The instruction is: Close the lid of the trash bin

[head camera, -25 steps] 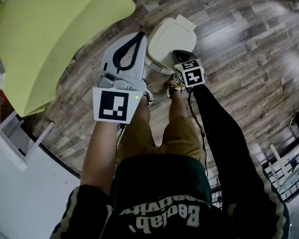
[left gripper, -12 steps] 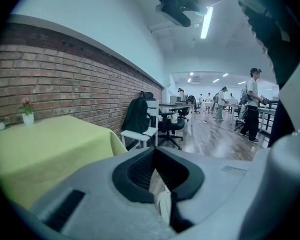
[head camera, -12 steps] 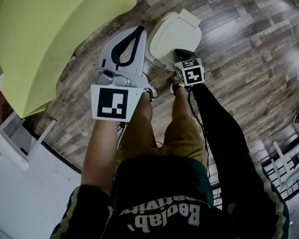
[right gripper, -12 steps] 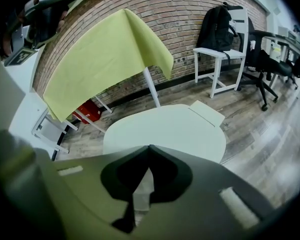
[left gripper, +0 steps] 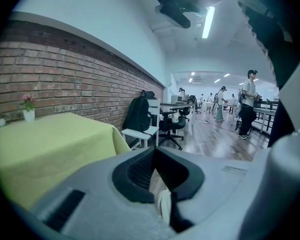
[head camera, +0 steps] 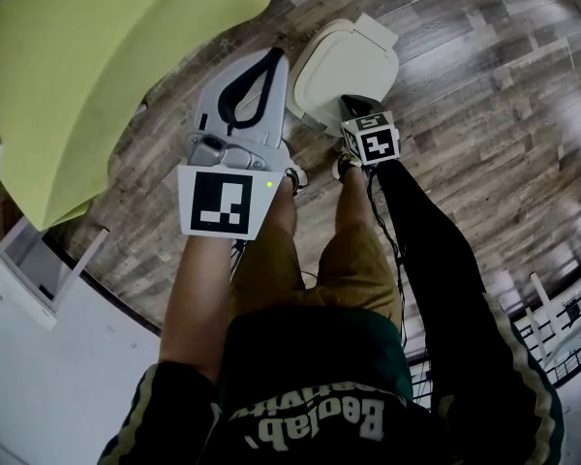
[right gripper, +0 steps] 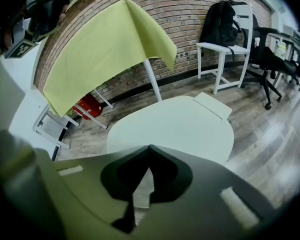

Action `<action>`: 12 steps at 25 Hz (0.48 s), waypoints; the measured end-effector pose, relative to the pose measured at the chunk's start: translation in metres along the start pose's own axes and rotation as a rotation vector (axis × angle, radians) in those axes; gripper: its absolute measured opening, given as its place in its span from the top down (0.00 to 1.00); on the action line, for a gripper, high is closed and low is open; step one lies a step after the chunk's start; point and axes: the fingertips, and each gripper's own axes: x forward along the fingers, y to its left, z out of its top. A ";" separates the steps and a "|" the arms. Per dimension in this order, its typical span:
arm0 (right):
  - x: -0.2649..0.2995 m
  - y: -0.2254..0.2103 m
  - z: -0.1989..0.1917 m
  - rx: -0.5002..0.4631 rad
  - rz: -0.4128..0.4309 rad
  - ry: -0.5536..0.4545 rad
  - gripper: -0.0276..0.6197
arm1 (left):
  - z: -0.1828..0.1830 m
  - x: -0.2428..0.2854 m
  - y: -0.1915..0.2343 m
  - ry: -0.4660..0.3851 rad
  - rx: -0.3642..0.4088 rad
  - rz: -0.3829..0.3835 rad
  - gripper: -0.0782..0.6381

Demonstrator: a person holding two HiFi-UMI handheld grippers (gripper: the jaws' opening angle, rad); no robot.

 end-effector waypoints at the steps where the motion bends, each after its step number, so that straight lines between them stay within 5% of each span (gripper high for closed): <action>1: 0.002 0.000 -0.001 -0.001 -0.001 0.004 0.94 | -0.001 0.000 0.000 0.001 -0.001 0.000 0.88; 12: 0.011 -0.001 -0.008 0.002 -0.013 0.007 0.94 | -0.013 0.002 0.007 0.002 -0.026 0.002 0.88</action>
